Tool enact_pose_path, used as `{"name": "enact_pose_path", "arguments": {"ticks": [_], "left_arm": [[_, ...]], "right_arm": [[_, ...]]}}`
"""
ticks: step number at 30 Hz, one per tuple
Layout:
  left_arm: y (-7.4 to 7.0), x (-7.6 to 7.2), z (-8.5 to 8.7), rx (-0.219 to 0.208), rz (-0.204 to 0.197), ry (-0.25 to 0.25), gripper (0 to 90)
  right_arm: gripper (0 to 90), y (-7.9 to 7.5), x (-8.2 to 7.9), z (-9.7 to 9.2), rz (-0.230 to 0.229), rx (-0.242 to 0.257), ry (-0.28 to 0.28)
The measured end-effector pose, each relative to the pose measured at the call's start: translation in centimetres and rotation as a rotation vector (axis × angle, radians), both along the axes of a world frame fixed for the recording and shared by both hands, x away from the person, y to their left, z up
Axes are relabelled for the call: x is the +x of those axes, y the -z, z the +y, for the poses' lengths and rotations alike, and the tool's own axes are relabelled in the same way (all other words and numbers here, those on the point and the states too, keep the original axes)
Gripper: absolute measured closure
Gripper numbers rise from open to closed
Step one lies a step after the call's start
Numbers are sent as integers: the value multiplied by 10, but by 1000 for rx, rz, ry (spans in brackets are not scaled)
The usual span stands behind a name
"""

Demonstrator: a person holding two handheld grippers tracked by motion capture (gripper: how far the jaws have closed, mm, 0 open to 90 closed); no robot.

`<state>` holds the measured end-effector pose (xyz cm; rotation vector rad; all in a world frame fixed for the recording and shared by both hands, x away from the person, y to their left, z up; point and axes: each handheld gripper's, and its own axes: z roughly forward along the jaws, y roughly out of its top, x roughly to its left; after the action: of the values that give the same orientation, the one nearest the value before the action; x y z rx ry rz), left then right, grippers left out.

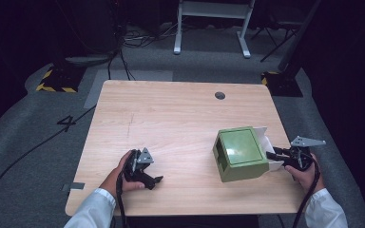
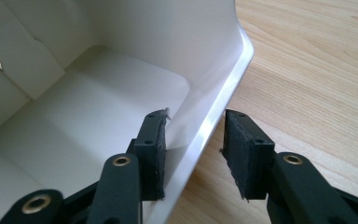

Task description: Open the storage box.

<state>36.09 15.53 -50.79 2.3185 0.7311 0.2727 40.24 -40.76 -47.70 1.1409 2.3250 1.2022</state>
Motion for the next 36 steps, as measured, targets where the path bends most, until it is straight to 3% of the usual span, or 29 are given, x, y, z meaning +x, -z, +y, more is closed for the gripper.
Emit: {"name": "enact_pose_path", "arguments": {"ticks": [36], "left_arm": [[0, 0, 0, 1, -1, 2, 3]], "right_arm": [[602, 3, 1, -35, -2, 29, 54]]}}
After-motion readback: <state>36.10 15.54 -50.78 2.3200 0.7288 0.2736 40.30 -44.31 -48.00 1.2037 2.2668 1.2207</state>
